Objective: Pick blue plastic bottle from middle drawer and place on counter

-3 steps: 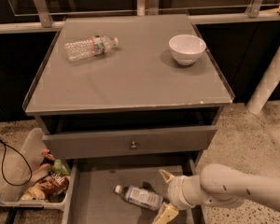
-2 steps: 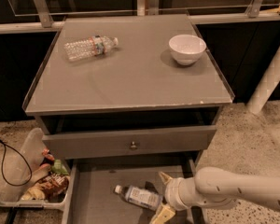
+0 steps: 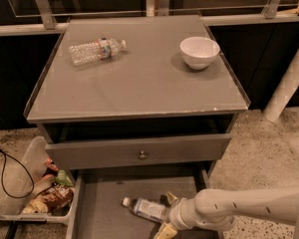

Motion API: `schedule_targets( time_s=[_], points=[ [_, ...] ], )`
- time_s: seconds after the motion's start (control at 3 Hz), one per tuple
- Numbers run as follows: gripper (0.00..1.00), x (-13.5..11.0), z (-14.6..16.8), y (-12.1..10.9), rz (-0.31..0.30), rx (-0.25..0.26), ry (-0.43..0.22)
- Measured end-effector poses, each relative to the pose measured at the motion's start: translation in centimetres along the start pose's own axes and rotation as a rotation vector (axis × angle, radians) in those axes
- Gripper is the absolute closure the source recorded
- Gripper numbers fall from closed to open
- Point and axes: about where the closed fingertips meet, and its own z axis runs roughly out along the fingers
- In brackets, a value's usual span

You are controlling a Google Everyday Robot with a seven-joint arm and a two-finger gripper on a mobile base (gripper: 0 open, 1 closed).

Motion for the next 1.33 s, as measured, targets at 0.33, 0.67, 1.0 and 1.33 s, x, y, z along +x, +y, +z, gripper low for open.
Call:
schedule_targets(
  time_s=[0.33, 0.67, 1.0, 1.33],
  points=[
    [0.03, 0.09, 0.14, 0.13, 0.003, -0.003, 0.000],
    [0.22, 0.09, 0.15, 0.13, 0.003, -0.003, 0.000],
    [0.45, 0.09, 0.15, 0.14, 0.003, -0.003, 0.000],
    [0.69, 0.09, 0.15, 0.14, 0.003, -0.003, 0.000]
  ],
)
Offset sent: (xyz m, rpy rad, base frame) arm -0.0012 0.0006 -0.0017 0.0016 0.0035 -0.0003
